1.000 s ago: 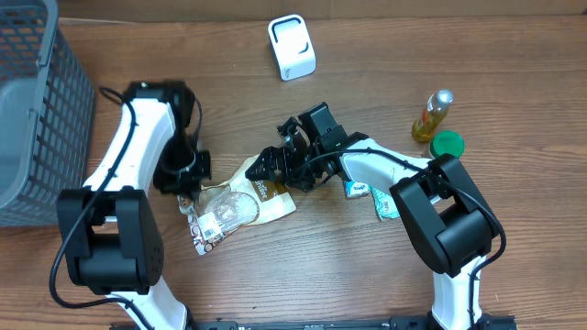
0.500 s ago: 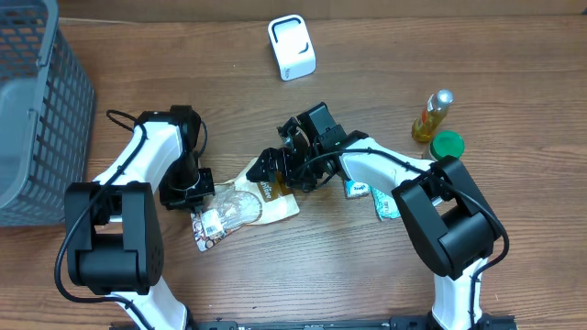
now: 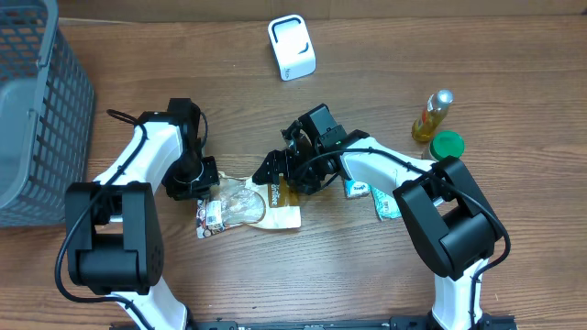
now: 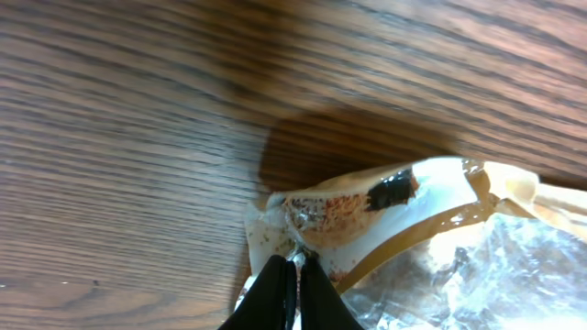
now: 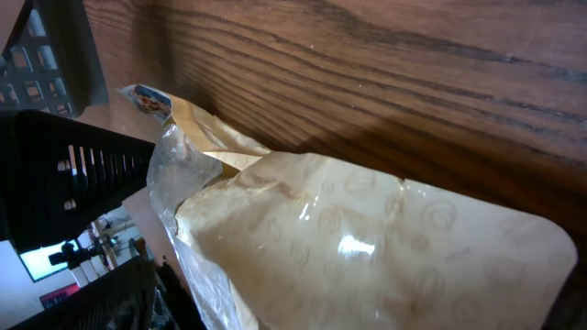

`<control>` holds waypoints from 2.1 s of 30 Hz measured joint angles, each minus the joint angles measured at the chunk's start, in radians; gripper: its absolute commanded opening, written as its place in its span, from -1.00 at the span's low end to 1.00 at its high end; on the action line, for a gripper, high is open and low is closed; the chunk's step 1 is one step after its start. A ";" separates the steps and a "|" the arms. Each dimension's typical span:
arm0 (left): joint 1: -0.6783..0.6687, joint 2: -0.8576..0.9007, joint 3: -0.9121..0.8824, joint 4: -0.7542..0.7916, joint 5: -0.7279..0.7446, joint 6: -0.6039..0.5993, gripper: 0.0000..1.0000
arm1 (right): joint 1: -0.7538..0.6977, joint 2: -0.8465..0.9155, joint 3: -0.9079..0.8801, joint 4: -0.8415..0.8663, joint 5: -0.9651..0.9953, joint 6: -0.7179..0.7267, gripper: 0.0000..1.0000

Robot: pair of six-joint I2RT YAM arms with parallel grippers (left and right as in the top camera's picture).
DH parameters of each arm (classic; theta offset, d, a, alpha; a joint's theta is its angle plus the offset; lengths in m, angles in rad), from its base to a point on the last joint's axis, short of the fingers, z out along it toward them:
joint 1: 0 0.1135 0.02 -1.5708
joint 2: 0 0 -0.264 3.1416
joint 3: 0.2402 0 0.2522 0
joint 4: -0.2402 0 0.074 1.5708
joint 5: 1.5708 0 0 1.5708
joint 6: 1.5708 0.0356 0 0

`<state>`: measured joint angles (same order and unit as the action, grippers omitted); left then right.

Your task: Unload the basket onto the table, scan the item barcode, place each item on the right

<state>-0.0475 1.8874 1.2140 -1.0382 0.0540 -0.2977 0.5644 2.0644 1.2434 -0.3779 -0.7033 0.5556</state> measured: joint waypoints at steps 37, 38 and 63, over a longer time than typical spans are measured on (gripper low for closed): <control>-0.107 0.000 -0.002 0.119 0.002 0.000 -0.74 | -0.002 0.034 -0.048 0.204 -0.171 -0.036 -0.70; -0.108 0.000 -0.002 0.119 0.002 0.000 -0.76 | -0.002 0.034 -0.048 0.204 -0.172 -0.040 -0.70; -0.012 -0.036 0.310 0.079 0.107 -0.010 -0.64 | -0.115 -0.002 -0.044 0.180 -0.286 -0.229 -0.93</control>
<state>-0.0593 1.8515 1.5238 -0.9588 0.1608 -0.3080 0.4496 2.0628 1.1992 -0.1974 -0.9897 0.3267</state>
